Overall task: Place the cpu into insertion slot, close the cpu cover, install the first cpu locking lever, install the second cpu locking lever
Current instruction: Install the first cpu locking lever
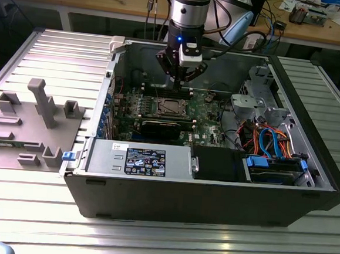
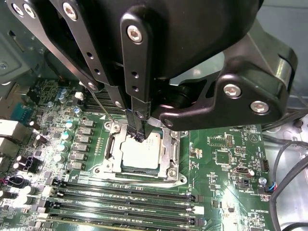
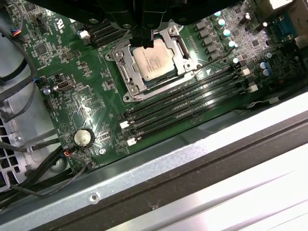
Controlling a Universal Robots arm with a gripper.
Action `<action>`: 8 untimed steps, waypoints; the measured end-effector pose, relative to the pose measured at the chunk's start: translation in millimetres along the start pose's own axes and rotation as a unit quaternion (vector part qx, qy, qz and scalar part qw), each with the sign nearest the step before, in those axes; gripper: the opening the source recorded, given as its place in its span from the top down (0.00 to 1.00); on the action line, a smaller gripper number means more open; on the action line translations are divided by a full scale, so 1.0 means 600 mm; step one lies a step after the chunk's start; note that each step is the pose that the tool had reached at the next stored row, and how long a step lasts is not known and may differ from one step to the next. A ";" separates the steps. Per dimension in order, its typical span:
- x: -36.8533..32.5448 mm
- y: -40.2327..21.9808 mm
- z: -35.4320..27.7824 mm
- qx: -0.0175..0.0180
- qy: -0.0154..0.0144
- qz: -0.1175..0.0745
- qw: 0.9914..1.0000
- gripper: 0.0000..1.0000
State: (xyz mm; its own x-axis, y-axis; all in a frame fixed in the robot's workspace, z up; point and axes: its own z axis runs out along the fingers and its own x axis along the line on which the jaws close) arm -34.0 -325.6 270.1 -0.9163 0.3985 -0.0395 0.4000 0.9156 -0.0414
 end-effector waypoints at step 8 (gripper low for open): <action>0.000 0.000 0.000 -0.001 -0.001 -0.013 1.000 0.89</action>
State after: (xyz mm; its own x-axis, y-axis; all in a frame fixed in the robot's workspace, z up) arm -34.0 -325.6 270.1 -0.9262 0.3748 -0.0395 0.3763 0.9256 -0.0414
